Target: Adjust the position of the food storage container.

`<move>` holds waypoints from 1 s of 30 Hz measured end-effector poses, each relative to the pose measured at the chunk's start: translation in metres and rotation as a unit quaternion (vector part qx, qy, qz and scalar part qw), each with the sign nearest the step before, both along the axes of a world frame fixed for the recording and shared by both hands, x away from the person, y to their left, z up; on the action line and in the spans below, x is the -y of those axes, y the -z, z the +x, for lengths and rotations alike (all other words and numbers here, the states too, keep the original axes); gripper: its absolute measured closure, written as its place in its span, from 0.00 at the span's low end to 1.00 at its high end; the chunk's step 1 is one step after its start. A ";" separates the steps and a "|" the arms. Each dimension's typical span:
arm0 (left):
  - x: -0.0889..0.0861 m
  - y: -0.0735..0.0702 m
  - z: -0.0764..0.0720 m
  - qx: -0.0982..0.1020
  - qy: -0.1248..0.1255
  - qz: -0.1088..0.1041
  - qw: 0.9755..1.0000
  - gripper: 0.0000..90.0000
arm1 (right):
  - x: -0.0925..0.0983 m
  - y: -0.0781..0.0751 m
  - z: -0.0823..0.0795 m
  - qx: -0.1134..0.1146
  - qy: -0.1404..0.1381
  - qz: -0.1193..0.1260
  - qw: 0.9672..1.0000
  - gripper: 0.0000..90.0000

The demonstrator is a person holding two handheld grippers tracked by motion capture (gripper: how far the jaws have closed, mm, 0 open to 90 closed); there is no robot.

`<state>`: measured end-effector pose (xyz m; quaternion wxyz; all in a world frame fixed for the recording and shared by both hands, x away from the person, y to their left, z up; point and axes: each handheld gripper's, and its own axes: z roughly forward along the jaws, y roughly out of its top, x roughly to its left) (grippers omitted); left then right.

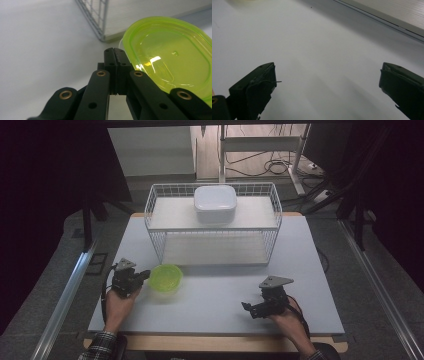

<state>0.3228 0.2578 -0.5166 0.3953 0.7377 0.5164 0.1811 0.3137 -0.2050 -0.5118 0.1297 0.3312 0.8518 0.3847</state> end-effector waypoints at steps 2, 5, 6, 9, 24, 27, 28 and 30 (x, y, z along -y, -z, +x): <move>0.004 0.000 0.001 0.000 0.006 0.000 1.000 1.00 | 0.000 0.000 0.000 -0.001 0.000 0.000 1.000 0.02; 0.011 0.000 0.002 0.000 0.013 -0.004 1.000 1.00 | -0.001 0.001 0.000 -0.002 -0.001 -0.001 1.000 0.02; 0.013 -0.001 0.002 0.000 0.017 -0.003 1.000 1.00 | -0.001 0.001 0.000 -0.002 -0.001 -0.001 1.000 0.02; 0.020 -0.001 0.002 -0.002 0.026 -0.005 1.000 1.00 | -0.001 0.001 0.000 -0.002 -0.001 -0.001 1.000 0.02; 0.065 -0.004 -0.003 -0.019 0.092 -0.022 0.995 1.00 | -0.002 0.002 0.000 -0.003 -0.003 -0.002 1.000 0.02; 0.076 -0.004 -0.005 -0.020 0.108 -0.024 0.994 1.00 | -0.002 0.002 0.000 -0.003 -0.004 -0.004 1.000 0.02; 0.079 -0.005 -0.006 -0.021 0.112 -0.022 0.993 1.00 | -0.002 0.002 0.000 -0.003 -0.004 -0.004 1.000 0.02; 0.082 -0.005 -0.007 -0.022 0.118 -0.019 0.993 1.00 | -0.002 0.002 0.000 -0.003 -0.005 -0.004 1.000 0.02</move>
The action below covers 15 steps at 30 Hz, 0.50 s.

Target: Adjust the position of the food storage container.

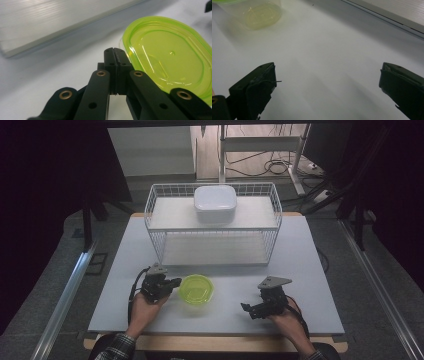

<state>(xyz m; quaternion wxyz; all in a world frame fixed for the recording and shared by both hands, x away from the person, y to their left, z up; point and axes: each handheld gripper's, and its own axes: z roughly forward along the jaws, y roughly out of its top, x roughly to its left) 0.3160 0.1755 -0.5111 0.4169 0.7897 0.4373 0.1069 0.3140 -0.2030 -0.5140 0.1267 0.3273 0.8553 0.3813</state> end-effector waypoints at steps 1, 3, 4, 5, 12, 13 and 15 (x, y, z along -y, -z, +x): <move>0.000 0.000 0.000 0.001 -0.002 0.001 1.000 1.00 | 0.000 0.000 0.000 0.000 0.000 0.000 1.000 0.02; -0.004 0.000 0.000 -0.002 -0.009 0.002 1.000 0.99 | 0.001 0.000 0.000 0.000 0.001 0.001 1.000 0.02; -0.007 0.001 0.000 -0.007 -0.010 0.001 1.000 0.99 | 0.001 -0.001 0.000 0.000 0.001 0.001 1.000 0.02; -0.009 0.003 0.001 -0.012 -0.007 0.000 1.000 0.99 | 0.001 -0.001 0.000 0.000 0.001 0.002 1.000 0.02; 0.001 0.014 -0.006 -0.044 0.058 0.013 0.997 1.00 | 0.000 0.000 -0.001 -0.001 0.001 0.001 1.000 0.02; 0.003 0.015 -0.007 -0.046 0.062 0.018 0.997 1.00 | 0.001 0.000 -0.001 -0.001 0.001 0.001 1.000 0.02; 0.006 0.017 -0.011 -0.050 0.071 0.018 0.996 1.00 | 0.001 0.000 -0.001 -0.001 0.001 0.000 1.000 0.02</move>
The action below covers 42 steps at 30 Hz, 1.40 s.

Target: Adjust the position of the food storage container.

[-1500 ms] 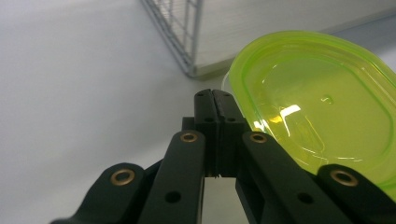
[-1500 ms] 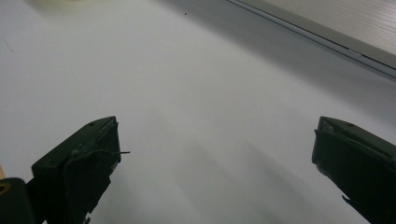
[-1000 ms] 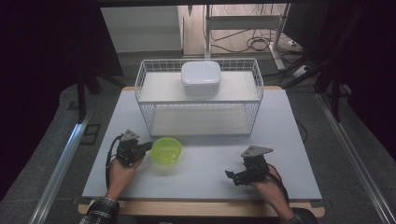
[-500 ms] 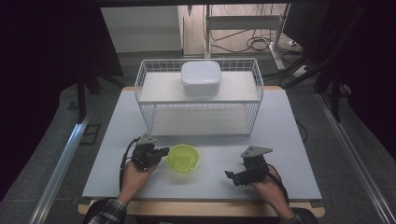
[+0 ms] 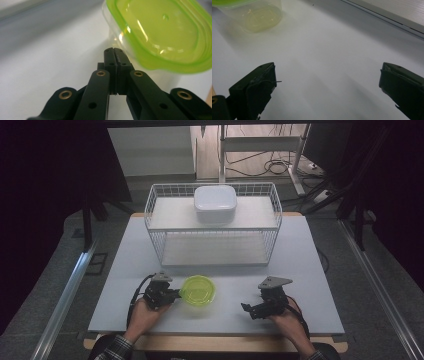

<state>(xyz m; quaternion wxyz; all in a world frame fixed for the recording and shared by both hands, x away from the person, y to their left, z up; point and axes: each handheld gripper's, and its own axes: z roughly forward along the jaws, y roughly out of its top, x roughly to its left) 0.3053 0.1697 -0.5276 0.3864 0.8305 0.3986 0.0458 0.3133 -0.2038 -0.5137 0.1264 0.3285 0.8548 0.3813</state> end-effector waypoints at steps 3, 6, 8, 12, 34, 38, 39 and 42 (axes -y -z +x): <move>0.004 0.001 -0.004 -0.003 0.010 0.002 1.000 1.00 | 0.000 0.000 0.000 -0.001 0.000 0.000 1.000 0.02; 0.008 0.001 -0.007 -0.007 0.018 -0.001 1.000 1.00 | -0.001 0.001 0.000 -0.002 0.000 -0.001 1.000 0.02; 0.013 0.001 -0.008 -0.006 0.026 0.001 1.000 1.00 | -0.001 0.001 0.000 -0.002 0.000 -0.001 1.000 0.02; 0.025 0.001 -0.012 -0.005 0.042 0.004 0.999 1.00 | 0.000 0.001 0.000 -0.002 0.000 0.000 1.000 0.02; 0.029 -0.010 -0.024 0.054 0.017 0.022 0.998 0.51 | -0.001 0.001 0.000 -0.004 -0.005 0.005 1.000 0.02; 0.018 -0.014 -0.029 0.081 0.007 0.015 0.997 0.31 | 0.000 0.001 0.000 -0.004 -0.005 0.006 1.000 0.02; 0.015 -0.014 -0.030 0.085 0.006 0.009 0.996 0.27 | 0.000 0.001 0.000 -0.005 -0.005 0.007 1.000 0.02; 0.010 -0.015 -0.033 0.090 -0.002 -0.001 0.996 0.14 | 0.000 0.001 0.000 -0.005 -0.006 0.008 1.000 0.02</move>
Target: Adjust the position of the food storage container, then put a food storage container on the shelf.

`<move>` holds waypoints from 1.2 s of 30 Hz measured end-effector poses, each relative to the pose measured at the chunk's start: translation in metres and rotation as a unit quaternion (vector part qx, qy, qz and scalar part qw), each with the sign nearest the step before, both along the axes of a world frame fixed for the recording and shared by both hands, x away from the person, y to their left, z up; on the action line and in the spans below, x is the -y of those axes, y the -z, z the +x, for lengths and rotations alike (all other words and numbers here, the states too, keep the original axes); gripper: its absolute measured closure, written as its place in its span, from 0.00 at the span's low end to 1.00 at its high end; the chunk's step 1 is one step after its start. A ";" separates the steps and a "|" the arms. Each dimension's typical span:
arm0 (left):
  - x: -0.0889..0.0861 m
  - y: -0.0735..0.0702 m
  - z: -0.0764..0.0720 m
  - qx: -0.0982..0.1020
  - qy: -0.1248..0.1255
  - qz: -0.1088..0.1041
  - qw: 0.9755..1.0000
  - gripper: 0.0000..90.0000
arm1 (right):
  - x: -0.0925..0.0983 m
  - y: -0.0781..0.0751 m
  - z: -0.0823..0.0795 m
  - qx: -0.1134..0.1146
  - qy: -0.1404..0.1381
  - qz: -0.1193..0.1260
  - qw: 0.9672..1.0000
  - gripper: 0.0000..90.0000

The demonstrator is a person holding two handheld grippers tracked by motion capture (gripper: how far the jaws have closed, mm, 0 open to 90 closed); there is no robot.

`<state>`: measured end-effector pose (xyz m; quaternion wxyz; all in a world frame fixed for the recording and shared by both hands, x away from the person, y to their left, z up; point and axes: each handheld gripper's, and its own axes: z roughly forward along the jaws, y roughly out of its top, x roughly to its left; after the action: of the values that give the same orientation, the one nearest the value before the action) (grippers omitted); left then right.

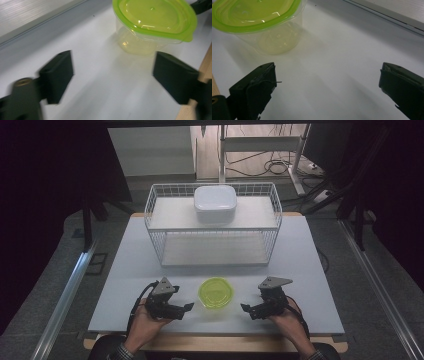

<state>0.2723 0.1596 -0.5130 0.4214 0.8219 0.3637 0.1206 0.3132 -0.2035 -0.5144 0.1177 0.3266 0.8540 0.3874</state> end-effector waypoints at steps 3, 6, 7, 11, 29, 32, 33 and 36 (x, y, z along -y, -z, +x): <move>-0.002 0.001 -0.004 0.011 0.001 0.011 1.000 0.06 | 0.000 0.000 0.000 -0.001 0.000 0.001 1.000 0.02; -0.004 0.004 -0.008 0.024 0.005 0.034 0.999 0.03 | 0.000 0.000 0.000 0.000 0.000 0.001 1.000 0.02; -0.005 0.006 -0.010 0.027 0.006 0.037 0.999 0.03 | 0.000 0.000 0.000 -0.002 0.000 0.001 1.000 0.02; -0.011 0.009 -0.011 0.020 0.002 0.025 0.999 0.03 | 0.000 0.000 0.000 -0.001 -0.001 0.000 1.000 0.02; -0.021 0.012 -0.010 0.021 -0.009 0.009 1.000 0.02 | -0.002 -0.007 0.001 -0.008 0.012 0.024 1.000 0.06; -0.021 0.013 -0.009 0.021 -0.010 0.011 1.000 0.02 | -0.005 -0.011 0.002 -0.016 0.010 0.026 0.999 0.06; -0.022 0.013 -0.009 0.021 -0.010 0.011 1.000 0.02 | -0.006 -0.012 0.003 -0.016 0.008 0.027 0.999 0.06; -0.022 0.014 -0.009 0.022 -0.012 0.010 1.000 0.02 | -0.009 -0.015 0.006 -0.020 0.009 0.026 0.999 0.04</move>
<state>0.2637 0.1816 -0.5269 0.4194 0.8191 0.3627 0.1472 0.3193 -0.1944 -0.4999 0.0950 0.3448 0.8430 0.4018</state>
